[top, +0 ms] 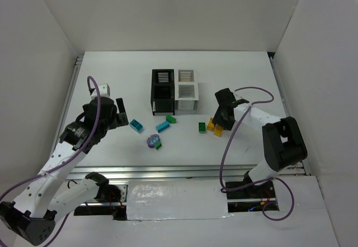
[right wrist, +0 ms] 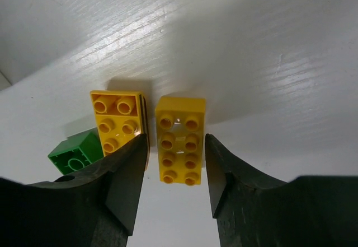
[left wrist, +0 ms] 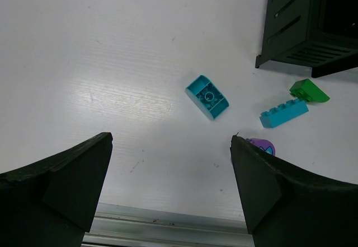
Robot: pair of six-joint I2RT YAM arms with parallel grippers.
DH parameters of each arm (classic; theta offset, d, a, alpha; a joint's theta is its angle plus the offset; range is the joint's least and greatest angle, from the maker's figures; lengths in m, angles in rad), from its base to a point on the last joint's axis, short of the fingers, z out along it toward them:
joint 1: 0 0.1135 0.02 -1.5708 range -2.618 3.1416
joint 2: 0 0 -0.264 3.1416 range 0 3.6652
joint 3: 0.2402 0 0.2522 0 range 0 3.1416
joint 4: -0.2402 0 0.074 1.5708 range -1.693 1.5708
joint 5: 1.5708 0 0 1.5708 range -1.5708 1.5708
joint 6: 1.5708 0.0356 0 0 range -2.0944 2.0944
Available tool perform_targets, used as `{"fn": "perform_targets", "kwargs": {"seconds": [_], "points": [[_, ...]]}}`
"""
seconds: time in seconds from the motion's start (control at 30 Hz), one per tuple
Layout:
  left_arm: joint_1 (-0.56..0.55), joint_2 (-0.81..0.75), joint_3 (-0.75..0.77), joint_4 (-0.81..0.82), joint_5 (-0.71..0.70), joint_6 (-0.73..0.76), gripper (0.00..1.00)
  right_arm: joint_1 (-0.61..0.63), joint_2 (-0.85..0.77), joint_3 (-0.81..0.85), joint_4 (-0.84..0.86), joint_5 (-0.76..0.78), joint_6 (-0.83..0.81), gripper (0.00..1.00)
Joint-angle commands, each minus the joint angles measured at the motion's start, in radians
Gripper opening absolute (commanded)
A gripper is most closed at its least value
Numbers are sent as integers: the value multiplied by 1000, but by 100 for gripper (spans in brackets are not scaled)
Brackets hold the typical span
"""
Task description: Sort the legos into containers by color
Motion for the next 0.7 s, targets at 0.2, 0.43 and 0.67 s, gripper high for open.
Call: {"fn": "perform_targets", "kwargs": {"seconds": [0.2,0.43,0.67], "points": [[1,-4,24,30,13,33,99,-5,-35,-28,9,-10,-12,56],[-1,-8,24,30,18,33,100,-5,-22,-36,-16,2,-18,57],[-1,-17,24,30,17,33,99,-6,9,-16,-31,-3,-43,43]]}}
